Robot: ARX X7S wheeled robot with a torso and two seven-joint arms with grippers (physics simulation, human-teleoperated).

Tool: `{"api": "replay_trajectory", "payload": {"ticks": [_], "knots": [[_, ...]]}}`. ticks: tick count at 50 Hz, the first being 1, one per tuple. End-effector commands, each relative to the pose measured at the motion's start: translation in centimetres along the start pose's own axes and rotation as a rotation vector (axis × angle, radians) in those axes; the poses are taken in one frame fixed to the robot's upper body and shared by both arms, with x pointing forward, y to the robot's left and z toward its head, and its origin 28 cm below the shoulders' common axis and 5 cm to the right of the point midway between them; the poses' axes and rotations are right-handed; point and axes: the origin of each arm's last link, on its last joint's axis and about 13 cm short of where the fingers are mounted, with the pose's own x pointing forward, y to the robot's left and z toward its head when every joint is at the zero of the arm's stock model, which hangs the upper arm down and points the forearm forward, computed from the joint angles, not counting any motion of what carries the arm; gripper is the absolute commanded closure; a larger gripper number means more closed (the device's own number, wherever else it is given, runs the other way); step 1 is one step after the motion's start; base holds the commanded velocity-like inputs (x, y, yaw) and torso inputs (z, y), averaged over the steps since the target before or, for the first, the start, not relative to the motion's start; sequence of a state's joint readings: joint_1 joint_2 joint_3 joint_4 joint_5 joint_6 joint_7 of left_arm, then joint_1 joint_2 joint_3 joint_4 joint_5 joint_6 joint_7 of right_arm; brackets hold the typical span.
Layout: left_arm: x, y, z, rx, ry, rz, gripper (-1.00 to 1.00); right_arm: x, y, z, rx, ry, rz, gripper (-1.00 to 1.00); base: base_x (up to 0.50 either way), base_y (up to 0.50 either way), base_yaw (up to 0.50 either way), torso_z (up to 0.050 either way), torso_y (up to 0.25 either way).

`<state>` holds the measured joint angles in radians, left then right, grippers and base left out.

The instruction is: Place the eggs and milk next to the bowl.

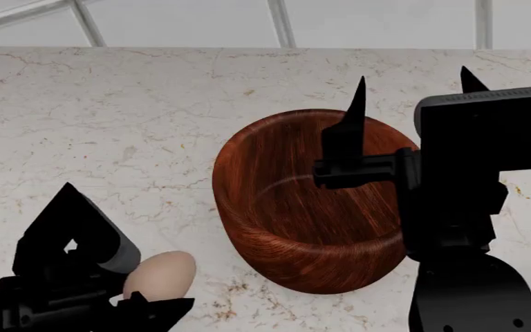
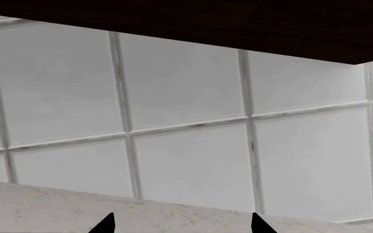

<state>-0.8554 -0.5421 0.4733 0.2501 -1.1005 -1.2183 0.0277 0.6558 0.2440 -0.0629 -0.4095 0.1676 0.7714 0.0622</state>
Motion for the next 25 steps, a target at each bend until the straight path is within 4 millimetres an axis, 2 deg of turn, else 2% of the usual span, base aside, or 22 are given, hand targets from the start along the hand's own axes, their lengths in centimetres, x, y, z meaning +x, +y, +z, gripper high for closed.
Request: {"api": "replay_trajectory", "payload": {"ticks": [1, 25], "knots": [[1.1, 0.0, 0.0, 0.001, 0.007, -0.008, 1.0, 0.2, 0.2, 0.0, -0.006, 0.006, 0.01, -1.0, 0.0, 0.0, 0.0, 0.0, 0.0], [3.8, 1.0, -0.3, -0.003, 0.064, -0.019, 1.0, 0.1, -0.1, 0.2, -0.011, 0.005, 0.007, -1.0, 0.0, 0.0, 0.0, 0.0, 0.0]]}}
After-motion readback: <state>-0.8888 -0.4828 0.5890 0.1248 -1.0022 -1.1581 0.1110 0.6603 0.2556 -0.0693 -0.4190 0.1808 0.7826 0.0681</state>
